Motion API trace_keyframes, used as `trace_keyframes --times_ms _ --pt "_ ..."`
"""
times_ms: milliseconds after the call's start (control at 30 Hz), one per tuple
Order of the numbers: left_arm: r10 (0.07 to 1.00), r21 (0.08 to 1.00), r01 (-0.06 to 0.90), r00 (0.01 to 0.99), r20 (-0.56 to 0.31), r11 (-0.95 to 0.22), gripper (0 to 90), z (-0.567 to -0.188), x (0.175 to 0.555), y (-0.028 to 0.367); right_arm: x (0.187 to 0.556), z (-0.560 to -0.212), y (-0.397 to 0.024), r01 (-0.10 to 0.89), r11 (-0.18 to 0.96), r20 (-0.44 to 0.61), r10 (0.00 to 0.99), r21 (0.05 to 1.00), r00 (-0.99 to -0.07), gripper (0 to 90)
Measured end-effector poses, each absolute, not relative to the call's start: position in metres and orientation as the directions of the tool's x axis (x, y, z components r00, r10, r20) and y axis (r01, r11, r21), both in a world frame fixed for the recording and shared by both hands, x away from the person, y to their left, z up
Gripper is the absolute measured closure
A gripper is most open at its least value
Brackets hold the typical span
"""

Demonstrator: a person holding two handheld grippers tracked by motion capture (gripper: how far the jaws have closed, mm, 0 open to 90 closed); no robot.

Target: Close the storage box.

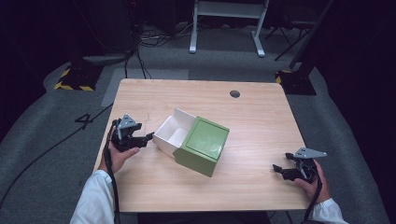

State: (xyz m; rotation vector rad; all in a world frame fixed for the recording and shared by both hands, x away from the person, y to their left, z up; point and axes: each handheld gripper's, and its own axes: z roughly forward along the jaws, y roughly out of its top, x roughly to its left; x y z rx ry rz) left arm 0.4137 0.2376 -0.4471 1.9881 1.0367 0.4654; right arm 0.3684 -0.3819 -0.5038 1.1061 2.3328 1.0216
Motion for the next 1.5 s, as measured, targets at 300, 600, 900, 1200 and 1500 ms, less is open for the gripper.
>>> trace_keyframes --times_ms 300,600,900,1200,1500 --pt "0.772 0.801 0.526 0.621 -0.134 -0.284 33.7 -0.460 0.425 0.240 0.369 -0.504 -0.382 0.516 0.432 -0.016 0.778 0.740 -0.628 16.2" --pt "0.739 0.749 0.552 0.662 -0.126 -0.366 34.2 -0.472 0.433 0.222 0.368 -0.504 -0.382 0.516 0.431 -0.016 0.779 0.740 -0.627 16.2" --pt "0.687 0.744 0.580 0.689 -0.231 -0.332 50.3 -0.479 0.436 0.220 0.368 -0.504 -0.382 0.516 0.431 -0.016 0.779 0.740 -0.627 16.2" --pt "0.676 0.752 0.570 0.700 -0.232 -0.332 65.7 -0.479 0.436 0.215 0.368 -0.504 -0.382 0.516 0.431 -0.016 0.779 0.740 -0.627 16.2" --pt "0.659 0.746 0.564 0.716 -0.228 -0.355 66.1 -0.477 0.434 0.202 0.368 -0.504 -0.382 0.516 0.431 -0.017 0.779 0.740 -0.627 16.2"
